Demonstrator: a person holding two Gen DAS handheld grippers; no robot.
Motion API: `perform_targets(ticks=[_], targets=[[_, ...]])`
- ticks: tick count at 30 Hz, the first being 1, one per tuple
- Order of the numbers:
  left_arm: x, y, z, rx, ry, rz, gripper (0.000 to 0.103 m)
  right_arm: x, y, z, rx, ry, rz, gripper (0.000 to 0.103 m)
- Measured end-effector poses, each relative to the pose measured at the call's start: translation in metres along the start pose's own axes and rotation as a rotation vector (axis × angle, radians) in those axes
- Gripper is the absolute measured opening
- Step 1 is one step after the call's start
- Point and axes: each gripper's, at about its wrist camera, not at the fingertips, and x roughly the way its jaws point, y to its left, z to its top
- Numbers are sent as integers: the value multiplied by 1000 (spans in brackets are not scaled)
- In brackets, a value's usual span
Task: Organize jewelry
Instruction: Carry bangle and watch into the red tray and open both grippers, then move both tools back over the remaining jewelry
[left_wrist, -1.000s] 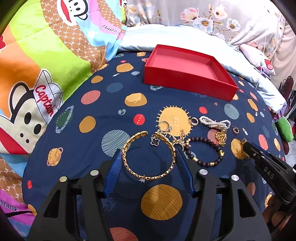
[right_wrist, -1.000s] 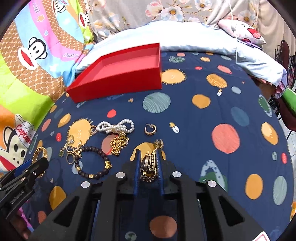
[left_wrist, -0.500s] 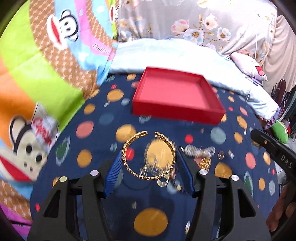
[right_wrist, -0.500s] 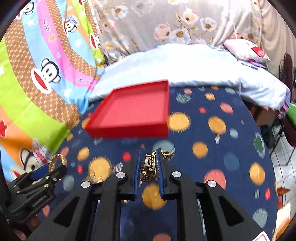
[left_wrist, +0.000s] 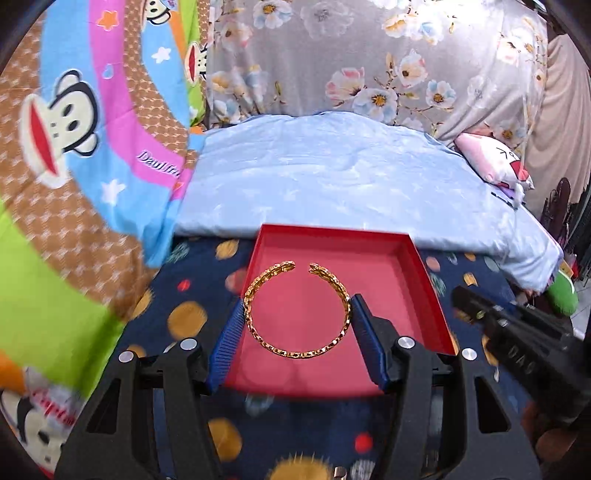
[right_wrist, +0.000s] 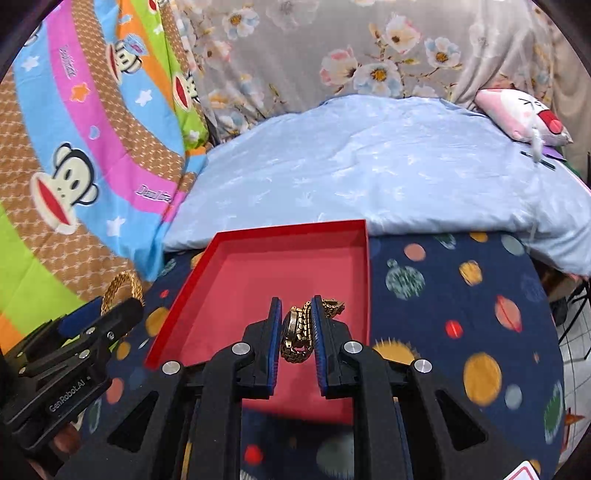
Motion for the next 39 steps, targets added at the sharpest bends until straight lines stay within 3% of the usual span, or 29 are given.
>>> perform_targets(ticks=[9, 17, 18, 20, 24, 29, 39], targets=[[86, 2, 25, -42, 68, -20, 57, 82, -12, 29, -9, 72, -47, 15], [122, 3, 19, -29, 112, 1, 57, 102, -15, 26, -36, 94, -75, 16], [124, 3, 18, -30, 111, 9, 59, 100, -15, 27, -42, 82, -84, 18], [124, 4, 17, -28, 106, 33, 72, 95, -15, 28, -47, 60, -99, 25], [109, 7, 17, -31, 80, 48, 78, 68, -20, 30, -17, 7, -92, 27], [58, 10, 2, -26, 20, 62, 78, 6, -22, 12, 15, -68, -60, 36], [-38, 1, -79, 4, 30, 64, 78, -77, -19, -90, 43, -11, -26, 37]])
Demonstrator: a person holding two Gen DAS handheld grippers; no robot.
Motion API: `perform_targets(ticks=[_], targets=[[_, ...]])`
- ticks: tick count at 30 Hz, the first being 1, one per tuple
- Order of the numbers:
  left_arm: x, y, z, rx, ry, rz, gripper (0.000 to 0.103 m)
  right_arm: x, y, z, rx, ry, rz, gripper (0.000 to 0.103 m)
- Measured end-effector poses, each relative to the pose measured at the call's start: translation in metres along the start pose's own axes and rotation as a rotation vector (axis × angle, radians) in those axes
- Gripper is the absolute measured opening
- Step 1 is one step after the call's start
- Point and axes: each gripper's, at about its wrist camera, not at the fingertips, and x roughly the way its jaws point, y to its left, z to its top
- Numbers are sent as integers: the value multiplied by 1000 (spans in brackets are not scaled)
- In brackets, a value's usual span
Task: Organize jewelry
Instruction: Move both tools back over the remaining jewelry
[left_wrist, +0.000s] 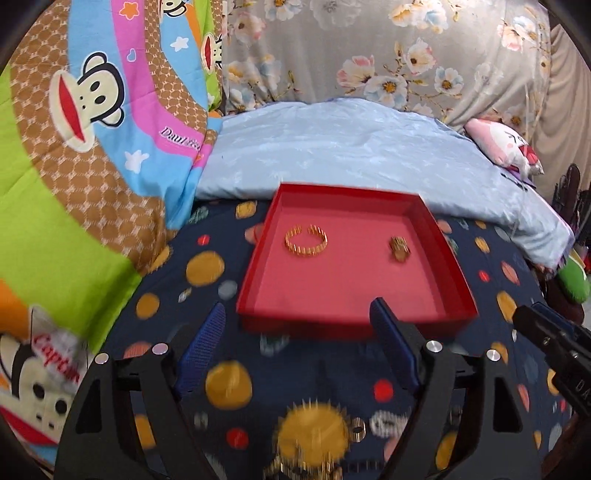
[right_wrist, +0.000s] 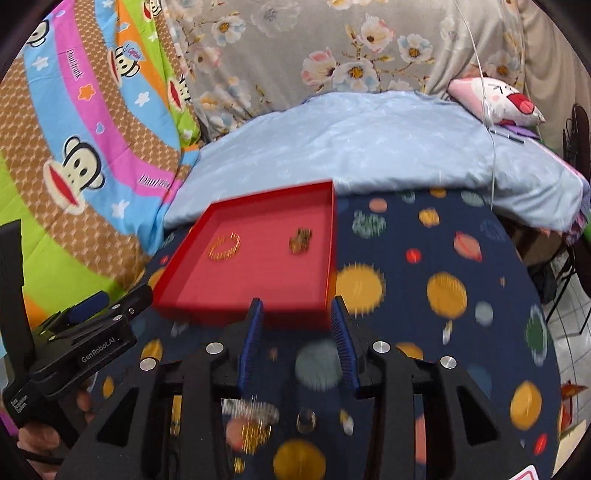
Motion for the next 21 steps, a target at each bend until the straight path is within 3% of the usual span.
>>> perform_targets(ticks=[12, 17, 21], targets=[[-60, 6, -104, 21, 105, -23, 78, -49, 9, -120, -24, 160, 36, 37], [-61, 14, -132, 13, 154, -4, 78, -53, 13, -142, -69, 188, 22, 37], [-58, 24, -141, -21, 178, 7, 78, -47, 15, -138, -81, 182, 33, 37]])
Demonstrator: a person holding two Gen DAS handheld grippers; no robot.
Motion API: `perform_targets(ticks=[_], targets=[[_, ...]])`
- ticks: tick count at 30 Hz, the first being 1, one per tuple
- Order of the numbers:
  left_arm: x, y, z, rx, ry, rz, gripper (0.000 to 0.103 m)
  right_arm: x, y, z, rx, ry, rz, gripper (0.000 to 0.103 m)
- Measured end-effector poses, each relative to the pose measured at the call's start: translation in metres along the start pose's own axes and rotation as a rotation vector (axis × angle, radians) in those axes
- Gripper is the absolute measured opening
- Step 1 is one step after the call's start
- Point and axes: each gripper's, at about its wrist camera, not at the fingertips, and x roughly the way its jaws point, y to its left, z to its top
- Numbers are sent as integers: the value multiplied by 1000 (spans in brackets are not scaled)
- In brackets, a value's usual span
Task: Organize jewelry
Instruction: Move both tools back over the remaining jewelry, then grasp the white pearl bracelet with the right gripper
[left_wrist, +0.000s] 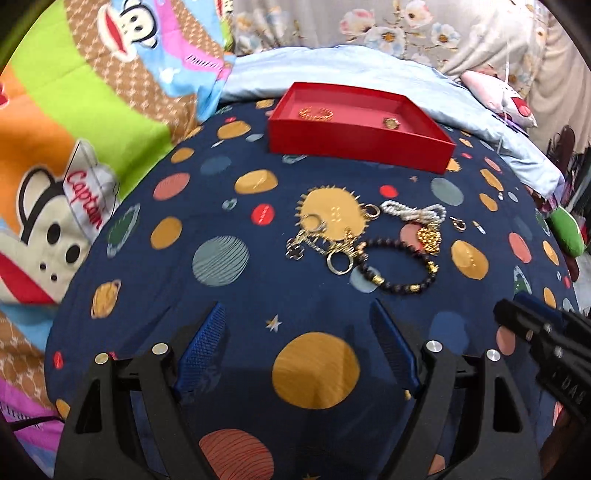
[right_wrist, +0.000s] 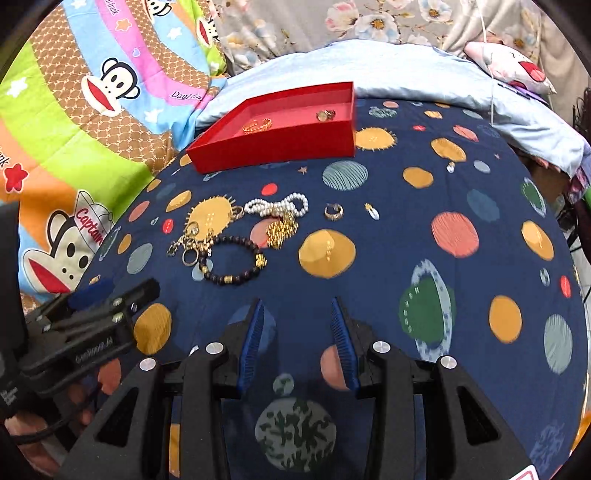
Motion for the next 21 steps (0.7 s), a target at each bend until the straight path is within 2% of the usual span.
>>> perform_targets(ticks=[3, 5, 12, 16, 21], targets=[[2, 6, 0, -20, 3, 14, 78, 11, 3, 14, -35, -14, 6, 39], [4, 9, 0, -29, 1, 25, 78, 20, 5, 24, -54, -22, 12, 44], [10, 23, 8, -60, 1, 38, 78, 57, 11, 59, -110, -35, 28, 48], [15, 27, 12, -71, 5, 35, 78, 81, 16, 73, -149, -10, 42, 52], [19, 31, 15, -78, 8, 30, 78, 97, 19, 78, -175, 14, 46, 51]])
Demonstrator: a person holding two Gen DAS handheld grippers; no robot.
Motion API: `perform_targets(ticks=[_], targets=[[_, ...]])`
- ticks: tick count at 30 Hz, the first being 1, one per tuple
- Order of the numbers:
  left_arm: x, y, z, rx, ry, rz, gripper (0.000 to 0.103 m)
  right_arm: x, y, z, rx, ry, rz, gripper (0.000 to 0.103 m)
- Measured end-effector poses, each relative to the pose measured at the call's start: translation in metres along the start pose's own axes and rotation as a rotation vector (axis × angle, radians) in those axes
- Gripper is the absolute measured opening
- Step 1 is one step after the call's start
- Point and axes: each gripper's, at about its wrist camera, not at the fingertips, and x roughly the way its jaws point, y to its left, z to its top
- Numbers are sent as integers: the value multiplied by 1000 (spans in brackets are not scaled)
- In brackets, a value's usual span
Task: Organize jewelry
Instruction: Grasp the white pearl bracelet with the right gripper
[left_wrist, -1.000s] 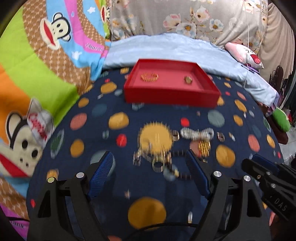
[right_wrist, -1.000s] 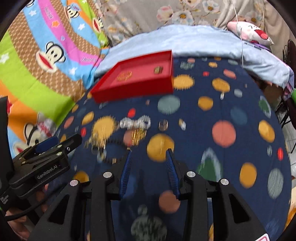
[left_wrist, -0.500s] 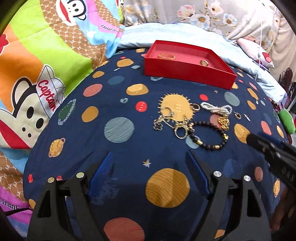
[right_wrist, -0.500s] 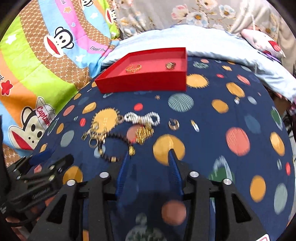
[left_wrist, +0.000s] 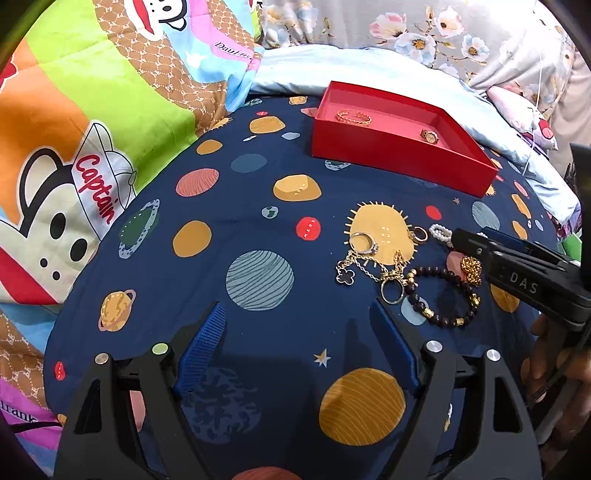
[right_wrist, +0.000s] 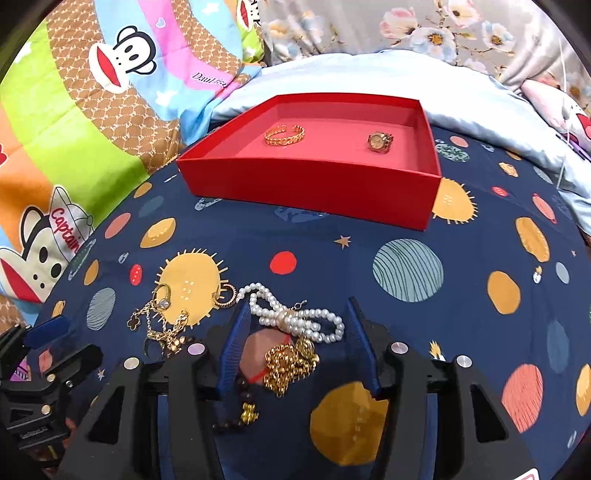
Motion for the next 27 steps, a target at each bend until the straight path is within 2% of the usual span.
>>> perform_targets(ticks=[3, 7, 15, 18, 20, 23, 27], targets=[[2, 3, 1, -7, 3, -5, 78, 3, 0, -1, 3, 12, 9, 41], [5, 3, 1, -11, 10, -9, 78, 3, 0, -5, 19, 23, 22, 14], [10, 1, 1, -17, 19, -24, 78, -25, -5, -7, 75, -58, 24, 12], [14, -1, 3, -18, 25, -35, 72, -42, -6, -9, 87, -89, 20, 12], [18, -1, 4, -23, 36, -53, 63, -50, -7, -12, 96, -95, 21, 12], [23, -2, 5, -25, 47, -69, 57, -58, -10, -19, 122, -96, 29, 12], [25, -9, 7, -8, 33, -84, 57, -64, -10, -27, 136, -91, 29, 12]])
